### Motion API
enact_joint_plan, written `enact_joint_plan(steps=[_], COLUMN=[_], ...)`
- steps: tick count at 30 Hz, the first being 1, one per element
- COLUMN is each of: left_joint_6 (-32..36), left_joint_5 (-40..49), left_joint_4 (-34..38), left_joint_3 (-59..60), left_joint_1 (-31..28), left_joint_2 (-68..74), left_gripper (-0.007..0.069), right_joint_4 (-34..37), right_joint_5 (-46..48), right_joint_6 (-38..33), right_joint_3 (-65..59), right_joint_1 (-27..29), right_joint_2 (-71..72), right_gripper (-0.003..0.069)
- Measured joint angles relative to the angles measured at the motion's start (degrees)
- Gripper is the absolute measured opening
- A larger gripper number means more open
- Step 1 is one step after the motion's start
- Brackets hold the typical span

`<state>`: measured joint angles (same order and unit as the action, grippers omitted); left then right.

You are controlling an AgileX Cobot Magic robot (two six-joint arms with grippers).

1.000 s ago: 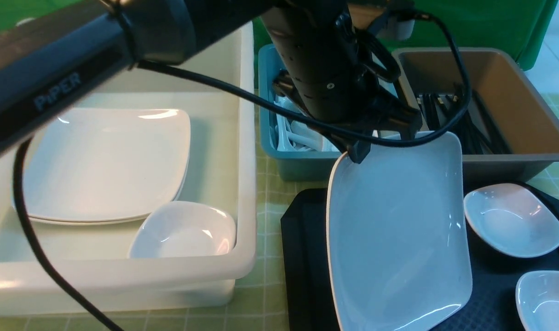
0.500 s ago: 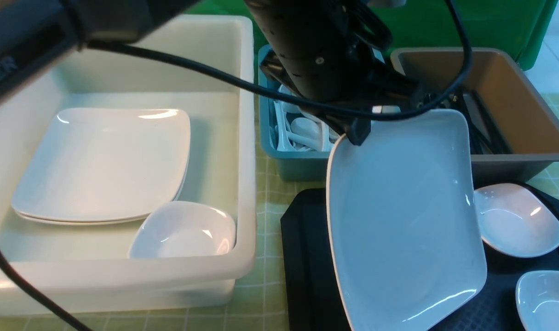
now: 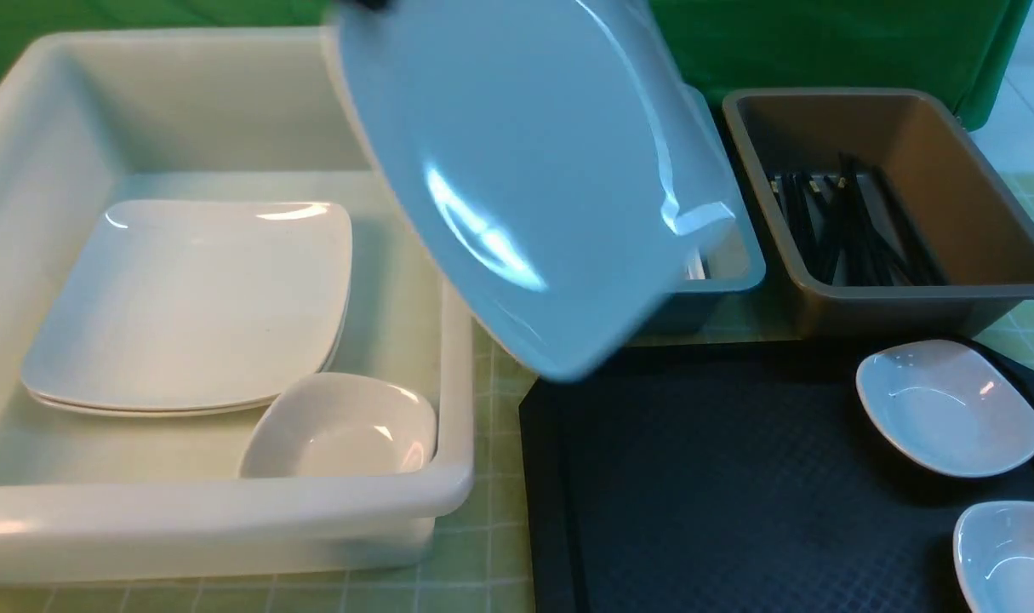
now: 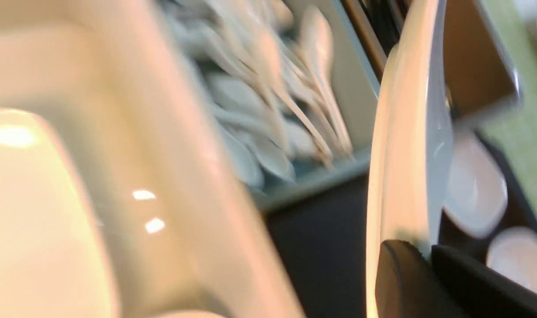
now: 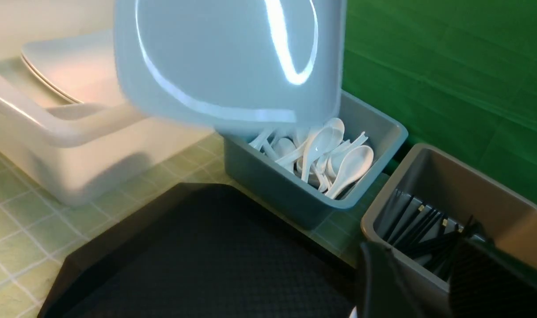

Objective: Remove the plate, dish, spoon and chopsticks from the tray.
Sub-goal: Use the left arm to put the plate into the large storage box on the left

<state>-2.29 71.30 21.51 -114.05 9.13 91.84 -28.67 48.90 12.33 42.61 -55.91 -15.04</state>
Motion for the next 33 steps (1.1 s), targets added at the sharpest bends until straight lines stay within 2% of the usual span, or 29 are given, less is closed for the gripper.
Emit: enact_joint_plan(steps=[4,8,11,15,20,33], left_joint_6=[3.8,4.5,6.2,8.6,9.5,12.8], left_joint_5=[0.0,-0.4,-1.3,-3.1,-11.0,-15.9], left_joint_4=[10.8,16.7,18.0,17.8,17.5,18.2], left_joint_3=[0.0,0.7,5.3,14.6,24.5,28.0], left_joint_1=[-18.2,-29.3,-35.0,-37.1,-37.2,-37.3], left_joint_2=[-3.1,-3.7,-3.9,-3.3,-0.4,7.5], left_gripper=[0.0008,0.0008,0.0008,0.0010,0.0011,0.0011], right_joint_4=[0.0,0.0,0.0,0.0,0.0,0.0], right_joint_5=[0.3,0.3,0.3,0.3,0.6,1.5], right_joint_6=[0.0,0.0,0.0,0.0,0.0,1.5], right_joint_3=[0.0,0.0,0.0,0.0,0.0,0.0], right_joint_1=[0.0,0.0,0.0,0.0,0.0,0.0], right_joint_2=[0.0,0.0,0.0,0.0,0.0,0.0], right_gripper=[0.0235,0.0235,0.0236,0.0235,0.0235,0.0238])
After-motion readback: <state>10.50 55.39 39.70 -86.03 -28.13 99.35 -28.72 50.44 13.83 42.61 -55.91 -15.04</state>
